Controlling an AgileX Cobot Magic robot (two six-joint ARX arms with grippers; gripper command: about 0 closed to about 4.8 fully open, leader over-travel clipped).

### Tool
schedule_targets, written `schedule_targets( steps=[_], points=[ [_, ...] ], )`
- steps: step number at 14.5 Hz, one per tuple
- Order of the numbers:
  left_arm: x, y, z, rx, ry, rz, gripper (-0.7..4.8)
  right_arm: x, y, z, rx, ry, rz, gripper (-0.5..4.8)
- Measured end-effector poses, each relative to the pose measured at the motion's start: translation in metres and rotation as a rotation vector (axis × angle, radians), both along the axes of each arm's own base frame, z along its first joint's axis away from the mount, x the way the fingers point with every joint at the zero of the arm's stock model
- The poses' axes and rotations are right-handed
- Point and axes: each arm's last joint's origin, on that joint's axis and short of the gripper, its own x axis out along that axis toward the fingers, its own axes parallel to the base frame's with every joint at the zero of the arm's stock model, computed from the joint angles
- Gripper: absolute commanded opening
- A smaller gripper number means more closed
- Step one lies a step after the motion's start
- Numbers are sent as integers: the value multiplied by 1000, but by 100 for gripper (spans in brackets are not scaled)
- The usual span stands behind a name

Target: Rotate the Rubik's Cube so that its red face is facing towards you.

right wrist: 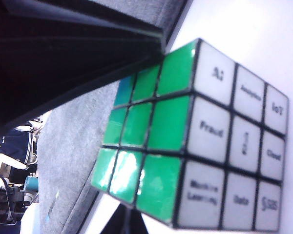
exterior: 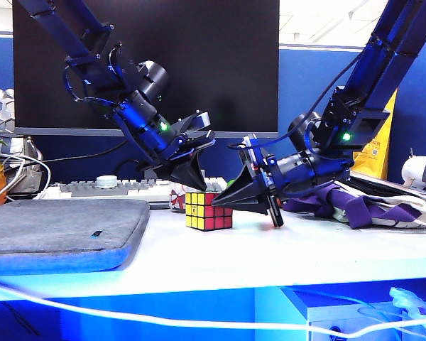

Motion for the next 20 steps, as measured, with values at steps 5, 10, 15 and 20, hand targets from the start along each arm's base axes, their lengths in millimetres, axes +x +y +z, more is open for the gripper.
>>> schedule_targets(
  steps=[5,10,15,20],
  points=[
    [3,-3,0,-60,-28,-55,-5,1,5,2,8,-3,-3,-2],
    [6,-5,-1,-105,-54,-93,-5,4,11,7,22,-45,-20,-2],
    [9,-8,2,-178,-107,-167,-5,4,11,8,27,-57,-21,-2],
    [6,19,43,142,-255,167,-5,10,-13,37,27,-152,-89,-2]
  ],
)
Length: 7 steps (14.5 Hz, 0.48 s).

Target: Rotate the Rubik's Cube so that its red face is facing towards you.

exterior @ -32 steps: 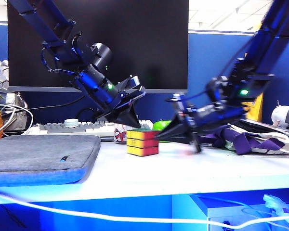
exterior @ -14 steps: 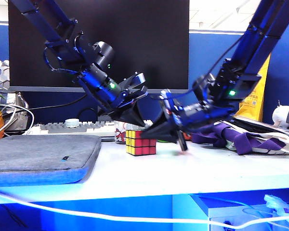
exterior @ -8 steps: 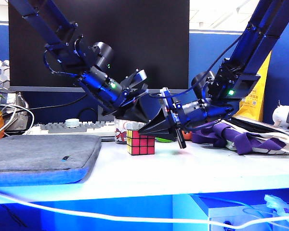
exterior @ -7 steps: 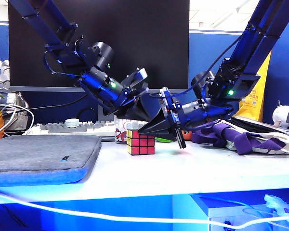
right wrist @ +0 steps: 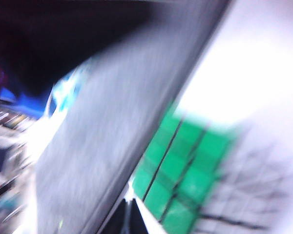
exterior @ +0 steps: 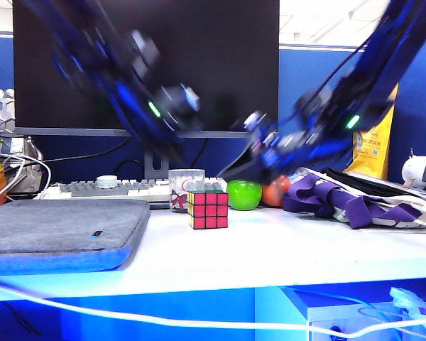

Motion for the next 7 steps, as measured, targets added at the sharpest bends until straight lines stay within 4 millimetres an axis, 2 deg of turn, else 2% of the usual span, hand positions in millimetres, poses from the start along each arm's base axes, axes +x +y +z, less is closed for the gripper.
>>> schedule_targets(
  steps=[2,3,4,7],
  points=[
    [-9,16,33,-10,-25,51,-6,2,-15,22,4,-62,-45,-2],
    [-15,16,38,-14,12,51,-5,3,-17,22,1,-62,-54,-2],
    [-19,14,35,-15,64,41,-5,2,-17,19,-26,-51,-71,-2],
    [-24,16,7,35,252,40,-5,-2,-22,7,-185,-77,-114,-2]
  ],
)
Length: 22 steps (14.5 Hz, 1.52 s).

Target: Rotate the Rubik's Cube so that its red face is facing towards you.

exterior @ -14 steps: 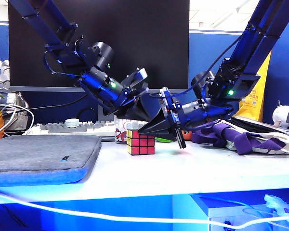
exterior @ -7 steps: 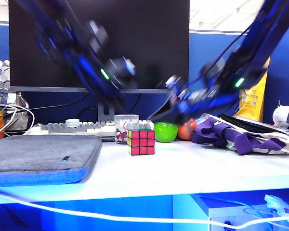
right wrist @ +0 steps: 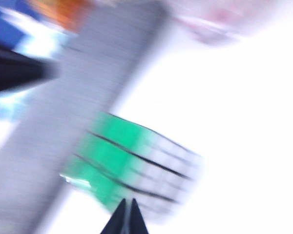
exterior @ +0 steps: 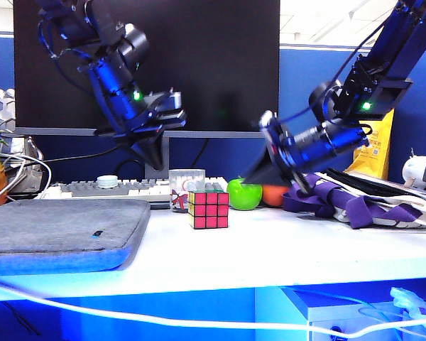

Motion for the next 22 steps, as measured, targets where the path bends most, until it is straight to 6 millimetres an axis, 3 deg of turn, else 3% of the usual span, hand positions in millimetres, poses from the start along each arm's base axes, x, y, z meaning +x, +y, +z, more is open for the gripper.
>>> schedule_targets(
  steps=[2,3,5,6,8,9,10,11,13,15,18,19,22],
  points=[
    [-3,3,-2,52,31,37,-5,-5,-4,-6,-74,13,11,-2],
    [-11,6,-3,98,97,26,-5,-13,-7,1,-169,-9,23,-2],
    [-24,11,9,139,150,30,-5,-28,-12,37,-276,-97,26,-2],
    [-35,15,30,135,114,32,-5,-44,-16,70,-305,-196,20,-2],
    [-65,27,83,124,-23,61,-5,-77,-24,111,-332,-300,-22,-2],
    [-92,38,122,102,-152,97,-5,-98,-29,133,-323,-366,-42,-2],
    [-117,49,143,106,-233,141,-5,-118,-33,148,-305,-432,-69,-2],
    [-139,58,151,114,-267,183,-5,-137,-37,157,-291,-472,-104,-2],
    [-203,85,138,91,-315,255,-5,-205,-52,180,-244,-633,-264,-2],
    [-241,95,124,46,-392,261,-5,-244,-57,161,-197,-630,-294,-2],
    [-285,102,81,-9,-421,239,-5,-289,-48,122,-191,-662,-317,-2],
    [-304,101,62,-47,-436,213,-5,-303,-39,98,-184,-635,-295,-2],
    [-337,92,30,-116,-605,159,-5,-335,-14,41,-208,-653,-248,-1]
  ],
)
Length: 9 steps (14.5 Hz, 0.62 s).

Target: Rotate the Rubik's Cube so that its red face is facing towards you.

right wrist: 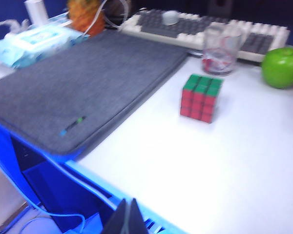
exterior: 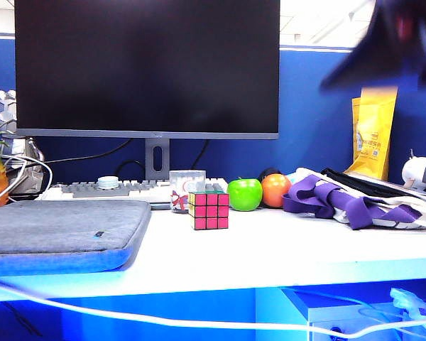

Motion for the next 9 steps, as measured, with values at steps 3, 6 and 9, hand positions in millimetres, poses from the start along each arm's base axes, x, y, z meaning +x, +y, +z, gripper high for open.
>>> schedule_targets(
  steps=[3,6,9],
  points=[
    [-4,-10,-41,104,34,-121,-5,-4,0,-25,-13,-1,-24,-1],
    [0,-12,-51,137,-16,-146,-5,2,-8,-38,-39,-13,-90,-1],
    [6,-9,-47,169,-87,-111,-1,13,-11,-45,-55,-1,-125,-1]
  ],
)
